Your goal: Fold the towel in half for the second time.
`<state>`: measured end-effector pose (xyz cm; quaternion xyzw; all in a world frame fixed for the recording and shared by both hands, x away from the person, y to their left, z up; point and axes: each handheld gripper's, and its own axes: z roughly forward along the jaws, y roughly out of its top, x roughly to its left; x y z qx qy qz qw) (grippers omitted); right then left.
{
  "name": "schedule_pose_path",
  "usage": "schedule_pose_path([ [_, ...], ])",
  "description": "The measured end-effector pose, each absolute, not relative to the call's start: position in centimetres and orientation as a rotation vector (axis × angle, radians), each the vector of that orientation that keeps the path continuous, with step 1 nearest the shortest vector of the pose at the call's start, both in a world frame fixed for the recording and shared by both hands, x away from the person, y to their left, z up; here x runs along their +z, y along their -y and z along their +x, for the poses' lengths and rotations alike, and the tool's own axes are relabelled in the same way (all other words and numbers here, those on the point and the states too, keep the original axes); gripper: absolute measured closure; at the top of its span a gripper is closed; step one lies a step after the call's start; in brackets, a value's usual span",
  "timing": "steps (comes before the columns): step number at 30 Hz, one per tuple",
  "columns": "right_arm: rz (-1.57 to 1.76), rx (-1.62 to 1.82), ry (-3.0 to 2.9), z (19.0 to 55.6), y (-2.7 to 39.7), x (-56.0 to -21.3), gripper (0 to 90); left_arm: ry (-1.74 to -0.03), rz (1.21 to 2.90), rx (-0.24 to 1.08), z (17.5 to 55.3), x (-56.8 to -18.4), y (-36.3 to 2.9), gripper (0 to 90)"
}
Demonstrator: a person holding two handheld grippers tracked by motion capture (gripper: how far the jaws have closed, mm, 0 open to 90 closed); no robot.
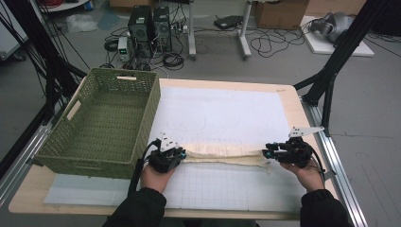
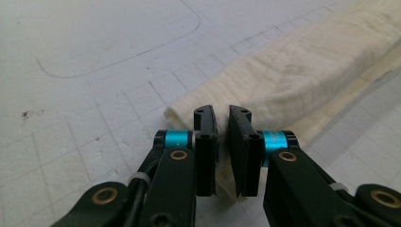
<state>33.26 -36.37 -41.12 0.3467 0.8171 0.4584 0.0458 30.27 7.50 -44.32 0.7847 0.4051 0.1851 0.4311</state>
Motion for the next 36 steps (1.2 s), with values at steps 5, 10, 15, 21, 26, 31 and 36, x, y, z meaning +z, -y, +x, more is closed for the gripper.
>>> schedule_pose_path([
  [5,1.049,1.429,-2.499,34.1,34.8,-40.3,65.1,-1.007,1.953,0.45,30.2,-44.4,-7.4,78.4],
  [10,1.024,1.269,-2.63,34.6,32.3,-41.8,80.6,-1.005,1.946,0.436,30.2,-44.1,-7.5,74.3],
  [15,1.024,1.228,-2.657,34.1,32.1,-43.0,82.9,-0.987,1.919,0.417,30.0,-43.0,-7.7,57.7],
  [21,1.032,1.218,-2.644,33.1,32.5,-43.8,83.0,-0.976,1.888,0.425,30.1,-41.6,-7.5,54.7],
  [26,1.045,1.223,-2.629,32.4,32.6,-44.1,83.5,-0.989,1.865,0.429,30.7,-41.0,-7.0,55.7],
  [31,1.044,1.224,-2.62,32.2,32.5,-44.2,83.6,-0.984,1.86,0.45,31.4,-39.9,-6.3,56.9],
  [36,1.038,1.233,-2.614,31.9,32.5,-44.2,83.6,-0.991,1.848,0.452,31.9,-39.6,-5.9,57.3],
])
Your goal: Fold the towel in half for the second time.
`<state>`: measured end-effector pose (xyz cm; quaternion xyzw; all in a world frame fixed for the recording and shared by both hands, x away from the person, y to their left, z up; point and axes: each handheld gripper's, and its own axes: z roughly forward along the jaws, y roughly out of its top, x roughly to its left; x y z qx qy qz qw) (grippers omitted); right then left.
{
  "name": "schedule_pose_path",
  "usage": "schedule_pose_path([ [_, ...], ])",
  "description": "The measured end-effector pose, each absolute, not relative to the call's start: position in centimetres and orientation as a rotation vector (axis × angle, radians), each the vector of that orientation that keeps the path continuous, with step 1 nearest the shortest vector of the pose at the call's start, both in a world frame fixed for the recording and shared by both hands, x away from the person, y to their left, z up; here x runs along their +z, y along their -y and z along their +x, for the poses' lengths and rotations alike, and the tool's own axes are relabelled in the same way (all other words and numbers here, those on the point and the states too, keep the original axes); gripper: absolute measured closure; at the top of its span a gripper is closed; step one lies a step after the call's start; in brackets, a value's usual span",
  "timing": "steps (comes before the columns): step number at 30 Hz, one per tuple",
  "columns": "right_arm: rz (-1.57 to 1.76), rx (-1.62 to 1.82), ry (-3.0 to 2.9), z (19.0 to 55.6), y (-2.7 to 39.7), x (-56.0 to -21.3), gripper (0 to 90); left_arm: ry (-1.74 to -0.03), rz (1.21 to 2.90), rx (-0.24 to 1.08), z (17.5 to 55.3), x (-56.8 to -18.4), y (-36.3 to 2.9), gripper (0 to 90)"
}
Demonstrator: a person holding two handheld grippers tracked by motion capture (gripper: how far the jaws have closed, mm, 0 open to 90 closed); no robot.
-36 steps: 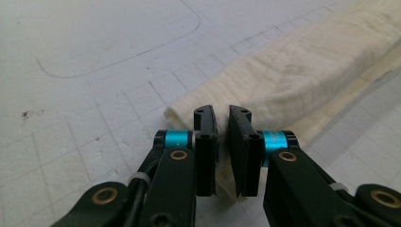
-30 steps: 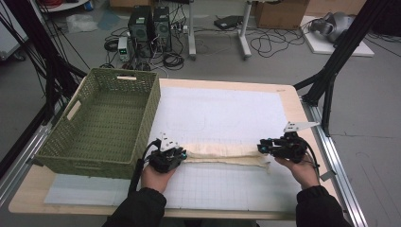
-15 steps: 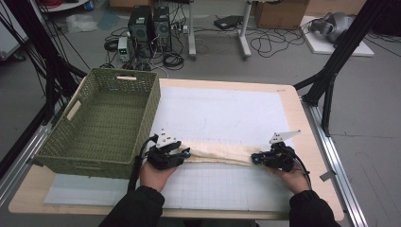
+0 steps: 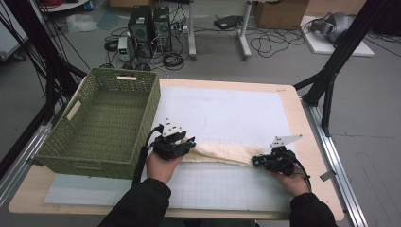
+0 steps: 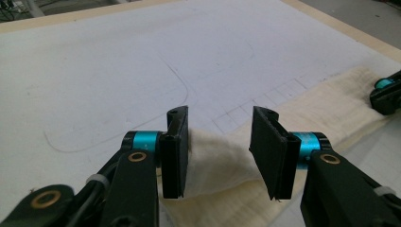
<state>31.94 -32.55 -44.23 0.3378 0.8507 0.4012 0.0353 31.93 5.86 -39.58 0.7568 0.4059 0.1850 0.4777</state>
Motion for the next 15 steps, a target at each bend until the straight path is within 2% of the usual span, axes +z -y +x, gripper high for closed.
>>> schedule_pose_path([
  [10,1.047,1.253,-2.609,31.4,32.7,-44.3,83.5,-0.996,1.868,0.466,32.2,-39.4,-6.1,59.1],
  [15,1.046,1.255,-2.613,31.4,32.7,-44.3,83.5,-0.969,1.955,0.404,32.3,-40.7,-5.3,77.8],
])
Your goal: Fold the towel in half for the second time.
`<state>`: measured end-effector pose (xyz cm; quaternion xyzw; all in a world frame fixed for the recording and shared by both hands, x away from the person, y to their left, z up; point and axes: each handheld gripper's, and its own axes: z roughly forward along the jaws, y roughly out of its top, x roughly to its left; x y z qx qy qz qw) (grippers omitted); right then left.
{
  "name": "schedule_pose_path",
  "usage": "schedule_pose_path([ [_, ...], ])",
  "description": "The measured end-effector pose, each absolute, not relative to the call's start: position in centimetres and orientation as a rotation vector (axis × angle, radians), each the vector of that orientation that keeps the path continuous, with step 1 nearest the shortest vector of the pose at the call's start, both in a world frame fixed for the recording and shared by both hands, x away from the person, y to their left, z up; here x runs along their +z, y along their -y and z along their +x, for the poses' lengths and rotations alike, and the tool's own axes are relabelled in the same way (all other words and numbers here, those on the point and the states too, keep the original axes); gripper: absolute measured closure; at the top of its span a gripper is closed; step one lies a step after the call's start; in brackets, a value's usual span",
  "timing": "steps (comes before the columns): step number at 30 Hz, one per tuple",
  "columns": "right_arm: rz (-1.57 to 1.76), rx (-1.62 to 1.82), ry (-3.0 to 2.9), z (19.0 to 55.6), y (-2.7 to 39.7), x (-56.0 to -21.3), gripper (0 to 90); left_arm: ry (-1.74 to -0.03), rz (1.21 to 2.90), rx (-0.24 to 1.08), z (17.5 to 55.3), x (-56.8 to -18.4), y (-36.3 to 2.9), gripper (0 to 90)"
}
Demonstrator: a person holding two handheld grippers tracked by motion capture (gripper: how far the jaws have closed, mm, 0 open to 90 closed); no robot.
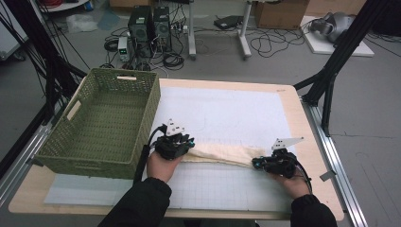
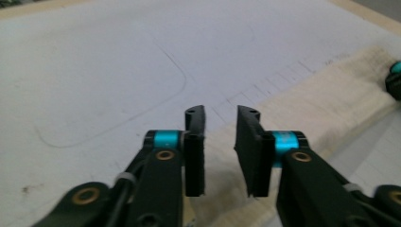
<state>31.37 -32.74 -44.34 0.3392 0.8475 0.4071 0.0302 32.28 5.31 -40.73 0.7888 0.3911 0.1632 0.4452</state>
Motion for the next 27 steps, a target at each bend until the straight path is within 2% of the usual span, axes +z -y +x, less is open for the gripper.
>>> schedule_pose_path([
  [3,1.034,1.243,-2.615,31.5,32.6,-43.9,83.4,-0.972,2.016,0.363,32.2,-41.9,-4.9,84.9],
  [11,0.929,1.293,-2.577,32.6,30.0,-41.0,83.7,-0.963,2.12,0.323,31.9,-43.9,-4.1,85.9],
  [19,0.856,1.164,-2.72,33.7,25.9,-43.3,83.9,-0.939,2.15,0.353,31.7,-43.8,-4.2,86.3],
  [27,0.872,1.166,-2.703,32.7,28.2,-43.7,84.1,-0.968,2.117,0.384,31.0,-44.1,-5.5,83.5],
])
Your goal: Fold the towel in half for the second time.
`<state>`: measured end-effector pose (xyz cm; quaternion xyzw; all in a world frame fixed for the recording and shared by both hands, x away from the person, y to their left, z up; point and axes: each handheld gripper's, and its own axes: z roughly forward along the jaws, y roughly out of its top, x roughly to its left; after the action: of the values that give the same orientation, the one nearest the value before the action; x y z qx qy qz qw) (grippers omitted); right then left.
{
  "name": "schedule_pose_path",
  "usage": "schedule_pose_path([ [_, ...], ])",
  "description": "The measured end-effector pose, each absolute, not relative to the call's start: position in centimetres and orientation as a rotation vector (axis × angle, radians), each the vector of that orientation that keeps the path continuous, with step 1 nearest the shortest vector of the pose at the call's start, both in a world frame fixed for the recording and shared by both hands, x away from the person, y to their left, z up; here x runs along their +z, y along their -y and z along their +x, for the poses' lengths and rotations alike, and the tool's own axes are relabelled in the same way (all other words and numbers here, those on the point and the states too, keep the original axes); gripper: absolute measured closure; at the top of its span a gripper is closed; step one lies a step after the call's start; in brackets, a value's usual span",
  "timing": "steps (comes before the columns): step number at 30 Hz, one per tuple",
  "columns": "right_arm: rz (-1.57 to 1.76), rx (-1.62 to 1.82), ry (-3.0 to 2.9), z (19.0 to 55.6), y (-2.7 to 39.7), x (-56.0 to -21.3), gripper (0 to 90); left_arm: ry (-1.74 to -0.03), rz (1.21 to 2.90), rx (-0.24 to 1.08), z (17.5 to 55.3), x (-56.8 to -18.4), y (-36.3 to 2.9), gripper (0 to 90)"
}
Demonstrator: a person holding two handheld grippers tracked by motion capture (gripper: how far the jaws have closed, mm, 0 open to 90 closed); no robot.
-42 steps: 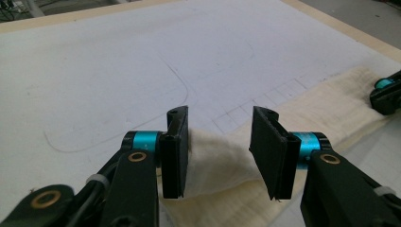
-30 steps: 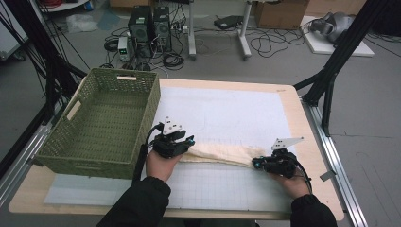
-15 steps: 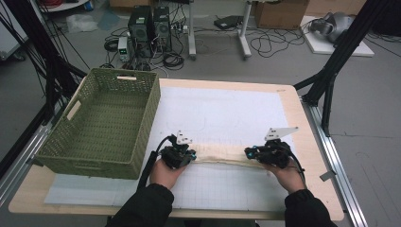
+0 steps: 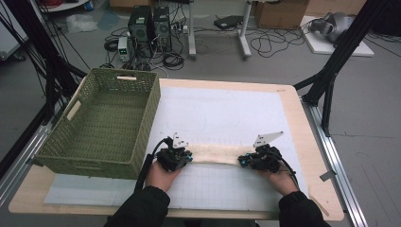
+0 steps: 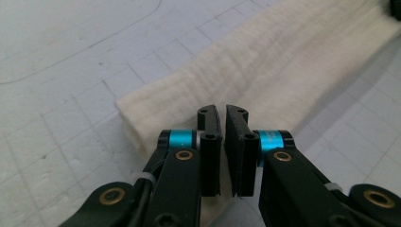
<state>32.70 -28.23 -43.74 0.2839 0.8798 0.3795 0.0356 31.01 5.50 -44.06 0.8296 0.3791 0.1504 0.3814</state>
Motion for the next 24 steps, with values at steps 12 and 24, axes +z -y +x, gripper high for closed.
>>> schedule_pose_path([
  [12,0.871,1.19,-2.638,31.7,31.0,-43.3,77.0,-0.96,2.116,0.422,30.8,-44.2,-5.8,82.5],
  [24,0.883,1.12,-2.586,32.1,33.1,-43.9,69.8,-0.957,2.113,0.419,30.9,-44.2,-5.9,82.2],
])
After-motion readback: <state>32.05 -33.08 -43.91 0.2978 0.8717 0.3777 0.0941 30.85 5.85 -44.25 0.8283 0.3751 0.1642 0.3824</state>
